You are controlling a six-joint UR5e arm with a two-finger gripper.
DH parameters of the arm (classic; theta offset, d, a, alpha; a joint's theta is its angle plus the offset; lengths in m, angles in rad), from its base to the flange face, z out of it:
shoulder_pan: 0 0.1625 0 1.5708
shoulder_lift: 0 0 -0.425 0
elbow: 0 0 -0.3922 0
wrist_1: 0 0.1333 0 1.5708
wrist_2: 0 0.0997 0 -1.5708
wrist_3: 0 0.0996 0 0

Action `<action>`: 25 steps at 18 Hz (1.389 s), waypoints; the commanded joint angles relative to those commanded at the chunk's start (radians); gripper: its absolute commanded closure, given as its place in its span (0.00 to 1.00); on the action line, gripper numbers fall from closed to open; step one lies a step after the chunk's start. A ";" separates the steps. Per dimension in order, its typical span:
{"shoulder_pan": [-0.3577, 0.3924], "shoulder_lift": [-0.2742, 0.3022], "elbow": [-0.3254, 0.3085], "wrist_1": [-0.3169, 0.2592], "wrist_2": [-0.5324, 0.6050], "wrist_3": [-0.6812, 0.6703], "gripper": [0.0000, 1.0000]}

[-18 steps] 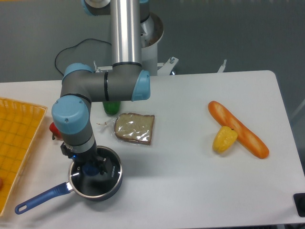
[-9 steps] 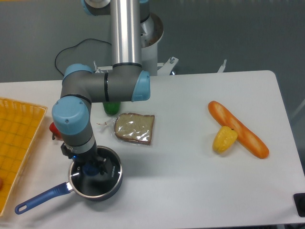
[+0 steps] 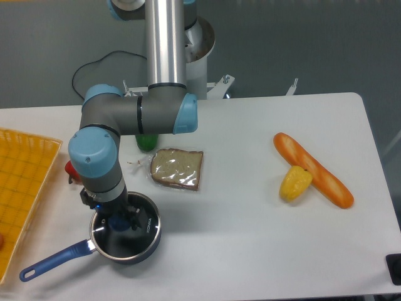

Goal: Open the lid
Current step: 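Close the gripper on the blue knob of the glass lid, then adjust the grip on the knob, tilting the lid slightly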

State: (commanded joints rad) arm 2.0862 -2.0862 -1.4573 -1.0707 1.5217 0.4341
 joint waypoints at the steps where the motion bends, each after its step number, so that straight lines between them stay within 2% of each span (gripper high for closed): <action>1: 0.000 0.000 0.000 0.000 -0.002 0.000 0.00; 10: -0.002 -0.003 0.000 0.000 0.000 0.000 0.08; 17: -0.002 -0.005 -0.002 0.000 0.000 0.000 0.20; 18: -0.002 -0.005 -0.002 0.000 0.000 0.000 0.26; 25: -0.002 -0.002 0.000 0.000 -0.002 0.006 0.28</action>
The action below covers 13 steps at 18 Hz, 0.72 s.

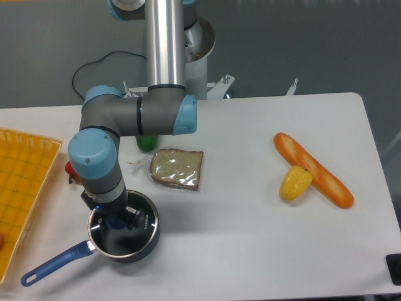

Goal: Open the lid
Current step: 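Adjust the grip on the knob, tilting the lid slightly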

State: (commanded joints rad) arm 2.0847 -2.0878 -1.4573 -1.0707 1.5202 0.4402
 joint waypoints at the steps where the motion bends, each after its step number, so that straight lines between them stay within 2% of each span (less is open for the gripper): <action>1: 0.000 0.002 0.000 0.000 0.000 0.005 0.28; 7: 0.000 0.006 0.000 0.000 0.000 0.012 0.30; 8: 0.000 0.006 0.002 0.000 0.000 0.011 0.35; 13: 0.000 0.006 -0.006 -0.002 0.000 0.011 0.35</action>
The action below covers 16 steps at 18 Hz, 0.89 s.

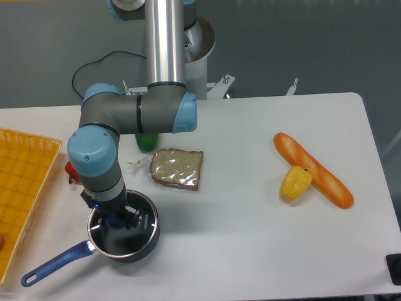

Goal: Open the lid
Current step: 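Adjust the grip on the knob, tilting the lid slightly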

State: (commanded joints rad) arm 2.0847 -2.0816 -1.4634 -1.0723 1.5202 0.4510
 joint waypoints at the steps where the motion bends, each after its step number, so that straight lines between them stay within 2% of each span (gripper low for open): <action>1: 0.000 0.000 0.000 0.000 0.002 0.002 0.35; 4: 0.000 0.000 0.000 0.000 0.000 0.002 0.36; 5: 0.000 0.000 0.000 0.000 0.000 0.000 0.40; 8: 0.000 0.000 0.002 0.000 0.002 0.002 0.42; 11: 0.000 0.002 0.003 0.000 0.000 0.002 0.48; 13: 0.000 0.002 0.003 0.000 0.000 0.000 0.48; 14: 0.000 0.002 0.005 0.000 0.000 -0.002 0.57; 16: 0.000 0.003 0.005 0.000 0.000 -0.002 0.64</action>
State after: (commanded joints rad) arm 2.0847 -2.0785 -1.4588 -1.0723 1.5202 0.4495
